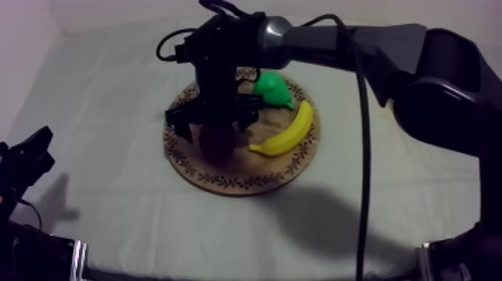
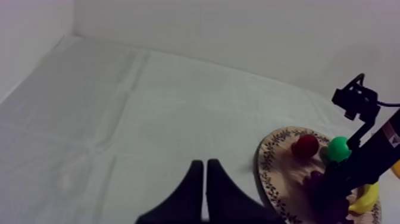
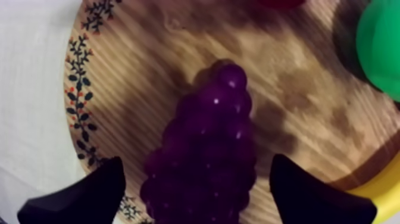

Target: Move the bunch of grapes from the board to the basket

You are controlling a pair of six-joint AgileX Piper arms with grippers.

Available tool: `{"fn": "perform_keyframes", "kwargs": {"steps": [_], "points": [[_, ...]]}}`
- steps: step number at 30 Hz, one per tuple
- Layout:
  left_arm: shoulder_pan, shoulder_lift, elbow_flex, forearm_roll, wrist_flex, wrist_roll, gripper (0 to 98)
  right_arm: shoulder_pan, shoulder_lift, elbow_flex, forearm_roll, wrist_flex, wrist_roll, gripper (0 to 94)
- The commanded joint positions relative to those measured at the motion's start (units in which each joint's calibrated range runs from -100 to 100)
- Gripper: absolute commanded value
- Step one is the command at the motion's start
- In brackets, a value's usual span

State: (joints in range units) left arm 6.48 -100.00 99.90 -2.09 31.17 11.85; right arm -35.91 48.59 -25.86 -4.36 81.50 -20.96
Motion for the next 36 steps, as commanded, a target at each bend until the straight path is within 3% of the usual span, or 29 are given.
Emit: {"fn": "perform_keyframes", "kwargs": {"steps": [1,5,12,16,25,36], "points": [[0.0,0.0,0.0,-0.04,0.0,0.0,0.1,0.2,0.5,-0.7,-0.4,0.7,0.2,82.5],[0.0,0.0,0.0,-0.04,0.0,0.0,0.1,0.5,1.6,-2.0,-1.0,1.7,0.9,73.6],[0.0,0.0,0.0,-0.04,0.0,0.0,0.1,0.7,2.0,-2.6,-1.3,2.0,1.7,45.4],[0.0,0.0,0.0,-0.04,0.0,0.0,0.1,0.5,0.5,-1.6,-1.3,1.9,1.9,35.4],[0.0,0.0,0.0,-0.04,0.0,0.0,0.1,0.0,-8.8,4.3,-0.3,1.0,2.0,32.2],[0.0,0.0,0.0,-0.04,0.0,0.0,0.1,2.4,-29.0,13.8,3.5,0.2,3.3,34.1]]}}
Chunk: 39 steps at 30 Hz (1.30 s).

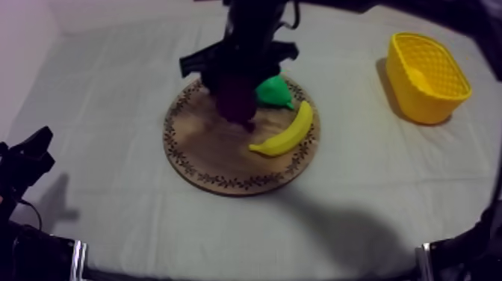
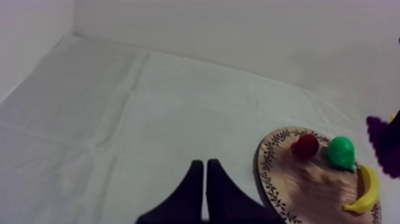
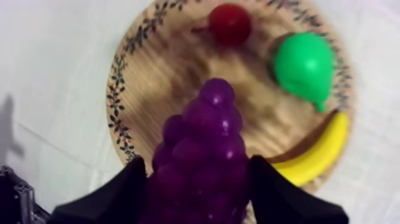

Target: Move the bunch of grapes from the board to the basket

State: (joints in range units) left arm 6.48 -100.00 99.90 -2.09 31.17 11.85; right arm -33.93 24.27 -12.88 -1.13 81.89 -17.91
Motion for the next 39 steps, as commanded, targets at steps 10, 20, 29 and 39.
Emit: {"fn": "perform_keyframes", "kwargs": {"steps": [10,20,29,39], "points": [[0.0,0.0,0.0,-0.04,0.0,0.0,0.1,8.2,-21.6,6.8,3.0,-0.9,5.4,35.8],[0.0,0.0,0.0,-0.04,0.0,0.0,0.1,18.6,-30.6,9.1,4.9,-3.2,12.2,37.2],[0.0,0.0,0.0,-0.04,0.0,0.0,0.1,28.8,-31.8,9.4,5.1,-6.0,18.1,37.4],[0.0,0.0,0.0,-0.04,0.0,0.0,0.1,38.0,-27.8,11.5,3.8,-10.2,24.1,37.4]]}}
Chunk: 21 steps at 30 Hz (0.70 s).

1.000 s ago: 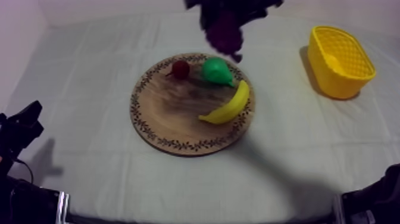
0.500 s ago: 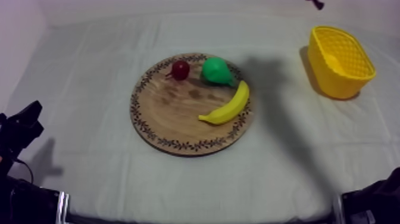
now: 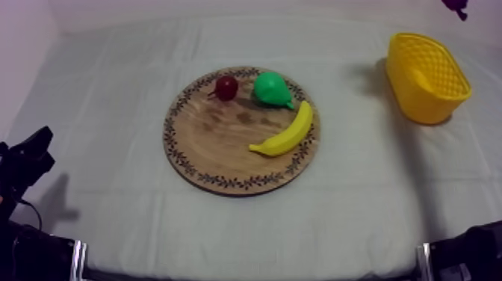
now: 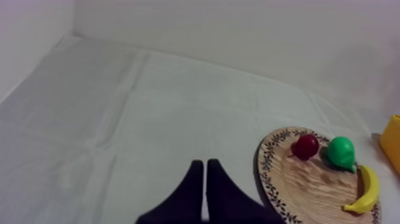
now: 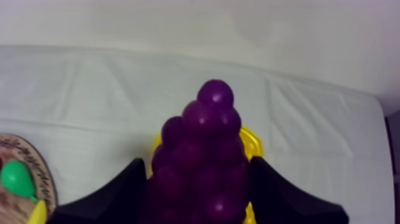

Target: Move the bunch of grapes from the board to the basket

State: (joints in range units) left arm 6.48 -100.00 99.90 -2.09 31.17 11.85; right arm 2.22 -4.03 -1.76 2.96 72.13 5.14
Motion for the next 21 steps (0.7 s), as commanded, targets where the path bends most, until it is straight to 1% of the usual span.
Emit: {"fn": "perform_keyframes", "kwargs": {"steps": [1,7,13,21], "points": [[0.0,0.0,0.0,-0.04,0.0,0.0,0.1,2.4,1.1,0.8,-0.6,-0.8,1.5,37.3],[0.0,0.0,0.0,-0.04,0.0,0.0,0.1,4.6,5.5,2.9,-2.1,-1.6,3.0,37.1],[0.0,0.0,0.0,-0.04,0.0,0.0,0.1,5.4,11.1,4.6,-3.3,-2.1,3.5,36.7],[0.0,0.0,0.0,-0.04,0.0,0.0,0.1,5.9,20.7,5.3,-3.6,-4.3,3.6,36.1]]}}
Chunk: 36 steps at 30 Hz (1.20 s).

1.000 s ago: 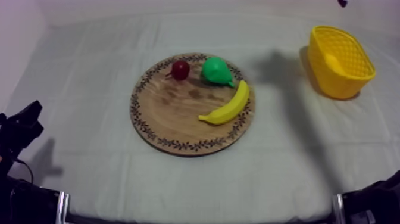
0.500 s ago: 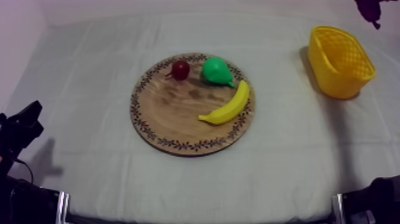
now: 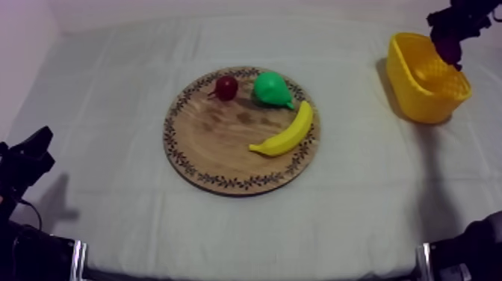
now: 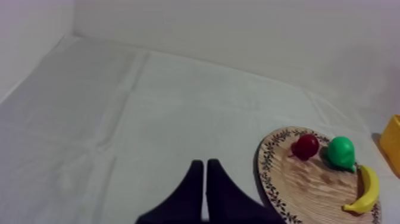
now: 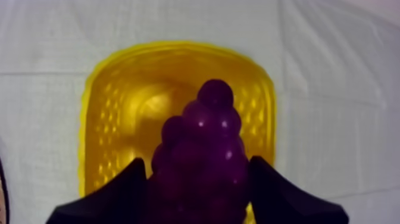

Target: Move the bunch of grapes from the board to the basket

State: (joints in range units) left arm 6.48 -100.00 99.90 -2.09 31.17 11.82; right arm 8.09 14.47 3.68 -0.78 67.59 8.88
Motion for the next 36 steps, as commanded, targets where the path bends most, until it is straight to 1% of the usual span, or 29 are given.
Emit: {"fn": "perform_keyframes", "kwargs": {"steps": [1,5,8,11,15,17,19,27,36], "points": [[0.0,0.0,0.0,-0.04,0.0,0.0,0.1,0.1,3.5,-0.4,0.2,0.1,-0.2,35.9],[0.0,0.0,0.0,-0.04,0.0,0.0,0.1,0.3,8.1,-1.4,0.3,0.2,-0.2,35.8],[0.0,0.0,0.0,-0.04,0.0,0.0,0.1,0.4,10.5,-1.6,0.2,-0.3,0.1,38.6],[0.0,0.0,0.0,-0.04,0.0,0.0,0.1,0.5,12.2,-1.6,0.1,-1.1,0.3,45.0],[0.0,0.0,0.0,-0.04,0.0,0.0,0.1,0.5,13.0,-1.4,-0.2,-1.9,0.9,58.8],[0.0,0.0,0.0,-0.04,0.0,0.0,0.1,0.4,12.6,-1.1,-0.2,-2.2,1.1,62.5],[0.0,0.0,0.0,-0.04,0.0,0.0,0.1,0.3,11.6,-0.5,-0.3,-2.7,1.2,64.2],[0.0,0.0,0.0,-0.04,0.0,0.0,0.1,0.3,1.5,3.9,-0.7,-5.4,1.3,62.7],[0.0,0.0,0.0,-0.04,0.0,0.0,0.1,1.7,-17.5,16.2,-0.6,-14.9,1.5,58.4]]}}
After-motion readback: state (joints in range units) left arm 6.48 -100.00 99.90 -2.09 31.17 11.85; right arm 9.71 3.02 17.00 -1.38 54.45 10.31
